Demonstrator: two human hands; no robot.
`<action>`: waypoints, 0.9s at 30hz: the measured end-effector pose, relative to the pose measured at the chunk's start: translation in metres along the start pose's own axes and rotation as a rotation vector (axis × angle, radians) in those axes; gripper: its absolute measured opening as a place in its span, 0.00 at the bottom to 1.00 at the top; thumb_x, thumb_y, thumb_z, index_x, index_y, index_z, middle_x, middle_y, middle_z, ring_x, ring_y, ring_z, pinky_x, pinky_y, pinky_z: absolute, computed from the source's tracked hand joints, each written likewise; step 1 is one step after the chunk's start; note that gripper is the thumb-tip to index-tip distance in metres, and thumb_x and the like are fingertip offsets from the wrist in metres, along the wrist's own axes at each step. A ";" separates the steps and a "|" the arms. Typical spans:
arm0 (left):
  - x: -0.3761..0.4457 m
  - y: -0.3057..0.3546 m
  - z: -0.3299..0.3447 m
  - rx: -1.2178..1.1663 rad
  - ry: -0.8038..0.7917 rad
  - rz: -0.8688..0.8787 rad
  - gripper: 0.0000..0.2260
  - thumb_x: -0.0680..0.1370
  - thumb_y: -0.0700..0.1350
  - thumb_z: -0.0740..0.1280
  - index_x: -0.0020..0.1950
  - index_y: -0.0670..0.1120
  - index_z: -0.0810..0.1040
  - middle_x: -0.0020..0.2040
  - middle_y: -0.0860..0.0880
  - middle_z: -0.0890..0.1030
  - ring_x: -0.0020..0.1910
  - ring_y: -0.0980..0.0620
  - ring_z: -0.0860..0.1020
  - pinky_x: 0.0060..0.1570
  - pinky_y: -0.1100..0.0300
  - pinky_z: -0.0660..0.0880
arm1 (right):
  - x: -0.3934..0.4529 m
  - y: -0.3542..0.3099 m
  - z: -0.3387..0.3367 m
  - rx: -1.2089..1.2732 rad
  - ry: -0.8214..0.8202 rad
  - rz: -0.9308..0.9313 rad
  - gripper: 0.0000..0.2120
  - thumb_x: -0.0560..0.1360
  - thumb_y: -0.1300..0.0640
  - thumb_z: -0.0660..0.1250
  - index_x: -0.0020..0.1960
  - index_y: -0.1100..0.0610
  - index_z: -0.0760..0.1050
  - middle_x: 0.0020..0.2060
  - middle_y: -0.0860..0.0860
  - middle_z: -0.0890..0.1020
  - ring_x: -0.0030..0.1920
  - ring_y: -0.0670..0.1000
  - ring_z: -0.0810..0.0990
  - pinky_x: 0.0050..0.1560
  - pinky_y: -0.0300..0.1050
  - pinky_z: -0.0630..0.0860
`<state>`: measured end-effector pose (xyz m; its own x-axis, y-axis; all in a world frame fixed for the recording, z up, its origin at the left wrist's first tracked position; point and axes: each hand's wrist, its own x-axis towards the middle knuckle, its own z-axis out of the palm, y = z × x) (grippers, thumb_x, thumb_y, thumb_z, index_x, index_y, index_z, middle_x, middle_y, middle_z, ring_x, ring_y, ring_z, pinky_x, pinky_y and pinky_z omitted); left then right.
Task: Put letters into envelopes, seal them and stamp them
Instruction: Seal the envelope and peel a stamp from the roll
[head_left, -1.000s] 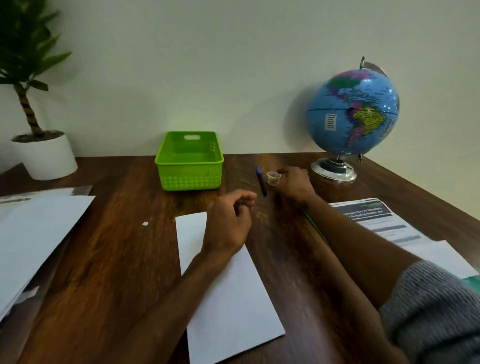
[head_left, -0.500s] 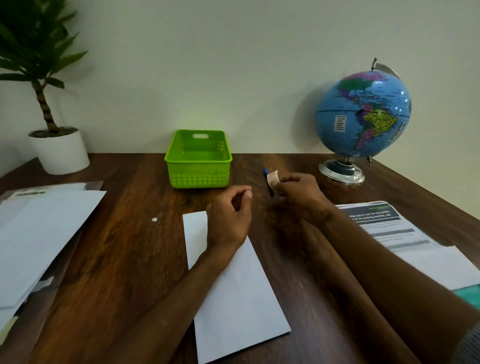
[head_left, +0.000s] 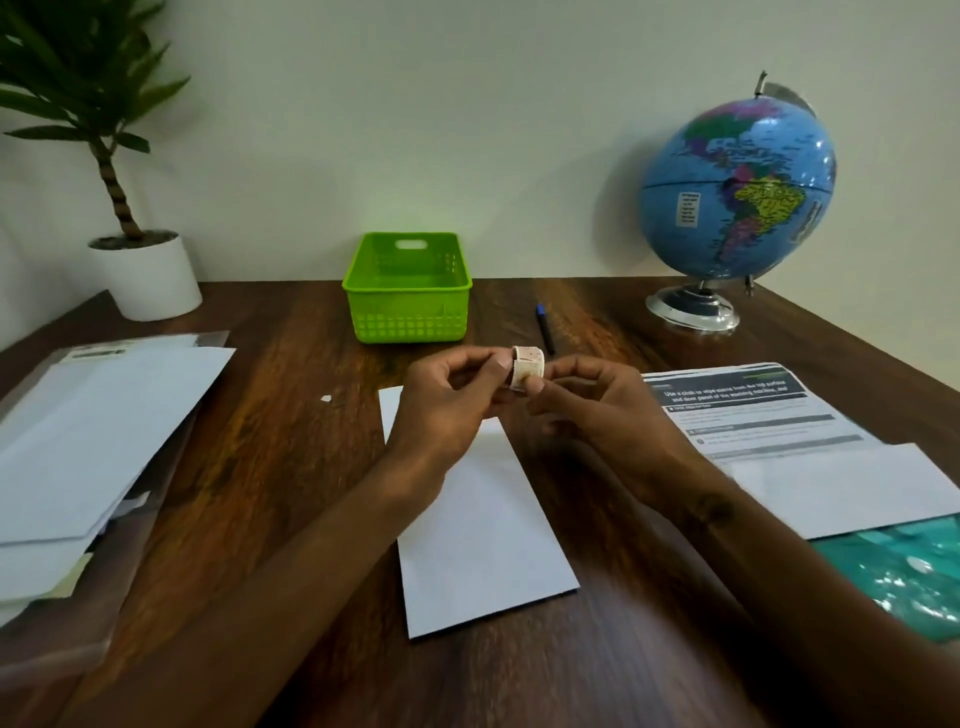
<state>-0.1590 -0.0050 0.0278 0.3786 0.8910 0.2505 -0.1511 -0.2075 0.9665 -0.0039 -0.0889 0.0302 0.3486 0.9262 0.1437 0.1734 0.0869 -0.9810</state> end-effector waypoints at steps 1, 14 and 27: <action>-0.004 -0.001 -0.005 -0.002 -0.014 0.008 0.05 0.78 0.43 0.72 0.53 0.48 0.85 0.46 0.49 0.88 0.44 0.54 0.86 0.40 0.65 0.80 | -0.002 0.001 0.003 -0.029 -0.009 -0.023 0.10 0.77 0.51 0.75 0.55 0.55 0.84 0.47 0.55 0.89 0.51 0.63 0.86 0.51 0.57 0.84; -0.015 -0.018 -0.024 0.018 -0.010 0.033 0.06 0.77 0.40 0.74 0.52 0.40 0.84 0.45 0.46 0.88 0.43 0.49 0.86 0.40 0.62 0.81 | -0.011 0.013 0.018 -0.255 -0.001 -0.188 0.26 0.70 0.58 0.81 0.61 0.55 0.70 0.53 0.50 0.84 0.50 0.48 0.87 0.50 0.45 0.86; -0.014 -0.017 -0.029 0.194 -0.191 0.222 0.10 0.78 0.45 0.72 0.58 0.54 0.83 0.51 0.57 0.86 0.54 0.57 0.84 0.47 0.60 0.82 | -0.008 0.019 0.012 -0.116 -0.046 -0.202 0.22 0.69 0.52 0.80 0.60 0.55 0.79 0.50 0.49 0.89 0.50 0.48 0.89 0.52 0.45 0.85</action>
<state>-0.1879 -0.0024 0.0061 0.5227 0.7278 0.4439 -0.0793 -0.4769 0.8753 -0.0146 -0.0901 0.0086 0.2544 0.9100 0.3272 0.3411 0.2322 -0.9109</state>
